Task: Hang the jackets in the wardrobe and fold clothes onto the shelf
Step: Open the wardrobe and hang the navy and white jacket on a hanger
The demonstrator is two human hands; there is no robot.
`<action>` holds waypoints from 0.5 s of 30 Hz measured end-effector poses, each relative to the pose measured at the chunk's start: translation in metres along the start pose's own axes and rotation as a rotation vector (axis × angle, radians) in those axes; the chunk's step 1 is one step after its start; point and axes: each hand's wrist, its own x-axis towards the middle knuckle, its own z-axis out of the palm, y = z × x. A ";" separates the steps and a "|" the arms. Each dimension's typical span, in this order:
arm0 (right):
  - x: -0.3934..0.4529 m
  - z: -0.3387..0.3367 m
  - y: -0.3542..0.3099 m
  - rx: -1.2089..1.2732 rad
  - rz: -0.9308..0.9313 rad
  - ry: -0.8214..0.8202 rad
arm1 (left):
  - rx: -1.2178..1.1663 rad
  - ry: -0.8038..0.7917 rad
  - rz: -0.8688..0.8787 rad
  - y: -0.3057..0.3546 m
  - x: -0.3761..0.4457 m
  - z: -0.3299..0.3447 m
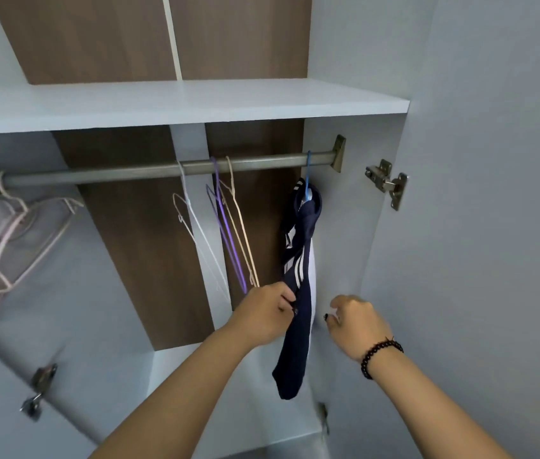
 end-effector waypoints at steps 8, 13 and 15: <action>-0.076 0.009 0.017 -0.100 0.018 -0.218 | 0.390 -0.162 0.114 0.003 -0.055 0.028; -0.150 0.018 0.017 -0.069 0.086 -0.219 | 0.504 -0.250 0.191 0.003 -0.109 0.053; -0.185 0.022 0.014 -0.060 0.111 -0.225 | 0.513 -0.278 0.200 0.002 -0.138 0.061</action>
